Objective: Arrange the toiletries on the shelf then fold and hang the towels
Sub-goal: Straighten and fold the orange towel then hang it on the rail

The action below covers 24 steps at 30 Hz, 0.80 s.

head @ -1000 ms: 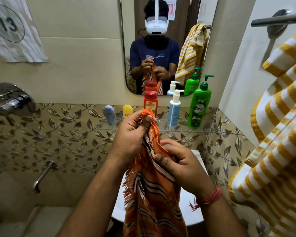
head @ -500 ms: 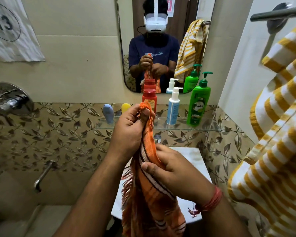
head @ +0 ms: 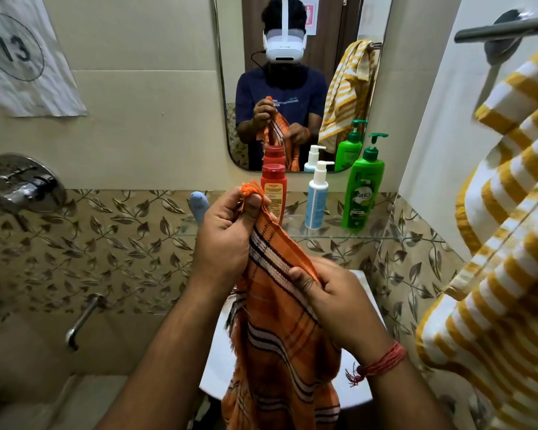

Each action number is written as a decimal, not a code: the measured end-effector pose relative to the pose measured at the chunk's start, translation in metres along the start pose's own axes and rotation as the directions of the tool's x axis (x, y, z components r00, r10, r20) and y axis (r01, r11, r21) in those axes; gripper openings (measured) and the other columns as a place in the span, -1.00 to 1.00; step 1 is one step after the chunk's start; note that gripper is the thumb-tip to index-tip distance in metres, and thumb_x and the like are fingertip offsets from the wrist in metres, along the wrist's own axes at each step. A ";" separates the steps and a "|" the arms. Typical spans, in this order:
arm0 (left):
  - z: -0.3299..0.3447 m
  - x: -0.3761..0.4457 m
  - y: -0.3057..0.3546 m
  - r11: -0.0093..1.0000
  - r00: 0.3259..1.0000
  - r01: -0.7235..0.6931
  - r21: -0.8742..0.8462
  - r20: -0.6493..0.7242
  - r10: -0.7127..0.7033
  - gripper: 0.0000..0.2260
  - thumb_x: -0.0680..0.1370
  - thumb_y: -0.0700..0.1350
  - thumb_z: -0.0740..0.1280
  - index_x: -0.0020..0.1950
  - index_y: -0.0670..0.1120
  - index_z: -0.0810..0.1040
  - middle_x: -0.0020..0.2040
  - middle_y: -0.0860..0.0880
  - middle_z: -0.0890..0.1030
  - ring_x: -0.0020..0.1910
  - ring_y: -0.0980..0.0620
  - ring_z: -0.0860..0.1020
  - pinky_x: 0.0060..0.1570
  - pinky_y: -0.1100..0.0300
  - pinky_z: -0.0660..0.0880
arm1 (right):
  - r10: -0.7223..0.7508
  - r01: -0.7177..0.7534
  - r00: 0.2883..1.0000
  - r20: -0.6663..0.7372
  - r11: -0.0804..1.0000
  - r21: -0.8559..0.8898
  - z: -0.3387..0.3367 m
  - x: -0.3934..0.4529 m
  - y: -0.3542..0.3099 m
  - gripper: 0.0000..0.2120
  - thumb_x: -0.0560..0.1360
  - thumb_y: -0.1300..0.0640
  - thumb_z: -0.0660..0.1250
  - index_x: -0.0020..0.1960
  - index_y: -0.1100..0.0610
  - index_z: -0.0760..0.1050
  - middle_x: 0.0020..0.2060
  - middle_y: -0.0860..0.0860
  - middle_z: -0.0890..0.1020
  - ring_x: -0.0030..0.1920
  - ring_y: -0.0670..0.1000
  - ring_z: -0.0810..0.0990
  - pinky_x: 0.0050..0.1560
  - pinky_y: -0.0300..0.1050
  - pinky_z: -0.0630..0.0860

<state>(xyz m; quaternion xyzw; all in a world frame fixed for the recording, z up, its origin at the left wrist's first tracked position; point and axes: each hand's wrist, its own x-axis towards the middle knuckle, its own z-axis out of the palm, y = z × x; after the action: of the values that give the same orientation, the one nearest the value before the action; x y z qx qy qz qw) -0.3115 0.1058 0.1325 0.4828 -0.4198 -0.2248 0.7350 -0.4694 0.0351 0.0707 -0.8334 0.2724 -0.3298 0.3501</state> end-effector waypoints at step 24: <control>-0.006 -0.004 0.002 0.991 0.995 -0.017 0.133 -0.093 0.030 -0.85 0.61 -0.03 0.27 0.01 -0.04 0.61 -0.22 0.15 0.68 -0.30 0.23 0.61 -0.32 0.32 0.55 | -0.320 0.253 0.939 -0.128 0.892 -0.375 -0.005 -0.013 0.000 -0.50 0.65 -0.22 0.04 0.07 0.03 0.67 -0.02 -0.14 0.67 -0.04 -0.15 0.61 -0.08 -0.20 0.57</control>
<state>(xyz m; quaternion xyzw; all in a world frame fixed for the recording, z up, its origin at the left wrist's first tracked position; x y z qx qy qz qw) -0.3095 0.1129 0.1317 0.5355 -0.4041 -0.1646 0.7231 -0.4817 0.0420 0.0687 -0.8790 0.2324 -0.4002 0.1151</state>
